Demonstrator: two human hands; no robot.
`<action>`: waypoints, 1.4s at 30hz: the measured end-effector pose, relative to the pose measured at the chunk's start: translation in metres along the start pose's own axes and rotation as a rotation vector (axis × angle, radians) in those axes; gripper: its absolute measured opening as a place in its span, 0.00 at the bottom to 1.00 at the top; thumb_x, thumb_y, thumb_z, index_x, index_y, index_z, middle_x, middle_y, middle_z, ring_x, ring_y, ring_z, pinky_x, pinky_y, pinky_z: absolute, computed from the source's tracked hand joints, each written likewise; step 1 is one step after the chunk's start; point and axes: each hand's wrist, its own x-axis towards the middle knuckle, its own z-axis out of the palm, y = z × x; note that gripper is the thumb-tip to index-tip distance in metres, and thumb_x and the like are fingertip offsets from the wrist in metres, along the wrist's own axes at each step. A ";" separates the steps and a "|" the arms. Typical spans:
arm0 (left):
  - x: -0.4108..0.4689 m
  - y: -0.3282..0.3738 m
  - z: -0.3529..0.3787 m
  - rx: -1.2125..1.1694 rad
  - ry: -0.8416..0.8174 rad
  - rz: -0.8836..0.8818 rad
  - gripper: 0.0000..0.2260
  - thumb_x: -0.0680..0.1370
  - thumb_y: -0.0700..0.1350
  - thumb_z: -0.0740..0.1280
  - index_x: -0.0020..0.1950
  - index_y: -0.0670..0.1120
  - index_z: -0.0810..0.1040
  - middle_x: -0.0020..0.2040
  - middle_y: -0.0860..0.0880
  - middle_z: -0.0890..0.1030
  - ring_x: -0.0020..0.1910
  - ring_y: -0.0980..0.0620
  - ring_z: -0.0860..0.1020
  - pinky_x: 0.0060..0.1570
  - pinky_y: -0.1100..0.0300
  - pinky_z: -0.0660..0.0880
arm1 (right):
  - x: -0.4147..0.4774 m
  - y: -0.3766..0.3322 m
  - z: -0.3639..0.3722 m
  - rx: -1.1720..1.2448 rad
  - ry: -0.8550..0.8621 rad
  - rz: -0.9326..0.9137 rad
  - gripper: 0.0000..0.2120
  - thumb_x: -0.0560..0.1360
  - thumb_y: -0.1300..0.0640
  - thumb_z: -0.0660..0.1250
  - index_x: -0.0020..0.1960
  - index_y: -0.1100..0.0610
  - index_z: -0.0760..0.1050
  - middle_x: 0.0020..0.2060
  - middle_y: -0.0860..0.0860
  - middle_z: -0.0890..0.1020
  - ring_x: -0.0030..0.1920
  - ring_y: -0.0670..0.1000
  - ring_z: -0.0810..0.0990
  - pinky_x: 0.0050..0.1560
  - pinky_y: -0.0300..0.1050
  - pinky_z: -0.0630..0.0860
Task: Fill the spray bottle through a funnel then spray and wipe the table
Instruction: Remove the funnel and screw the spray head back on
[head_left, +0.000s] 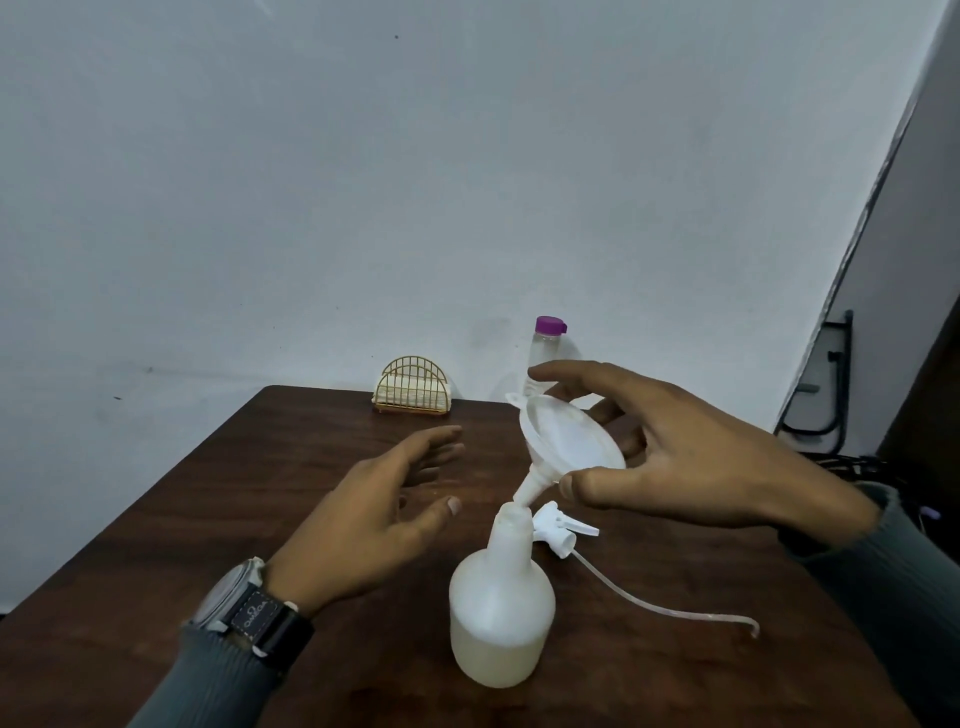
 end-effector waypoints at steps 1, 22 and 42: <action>0.000 0.000 0.000 -0.001 -0.001 0.002 0.30 0.79 0.50 0.73 0.78 0.64 0.65 0.69 0.69 0.76 0.68 0.70 0.74 0.68 0.56 0.77 | -0.001 0.001 0.001 0.012 0.010 -0.004 0.39 0.61 0.34 0.71 0.71 0.25 0.62 0.62 0.32 0.75 0.56 0.38 0.80 0.58 0.47 0.80; -0.004 -0.001 -0.002 -0.005 -0.002 0.006 0.29 0.79 0.50 0.73 0.77 0.66 0.65 0.70 0.69 0.76 0.69 0.69 0.74 0.69 0.54 0.77 | -0.004 0.015 0.000 0.021 -0.005 -0.034 0.38 0.65 0.36 0.74 0.71 0.25 0.63 0.63 0.34 0.76 0.59 0.39 0.79 0.59 0.47 0.80; 0.015 -0.045 0.017 -0.048 -0.035 -0.079 0.29 0.78 0.48 0.74 0.75 0.67 0.67 0.67 0.73 0.76 0.68 0.70 0.74 0.69 0.51 0.77 | 0.064 0.216 0.058 0.779 0.530 0.589 0.36 0.65 0.58 0.84 0.67 0.55 0.69 0.65 0.54 0.79 0.62 0.54 0.82 0.60 0.56 0.82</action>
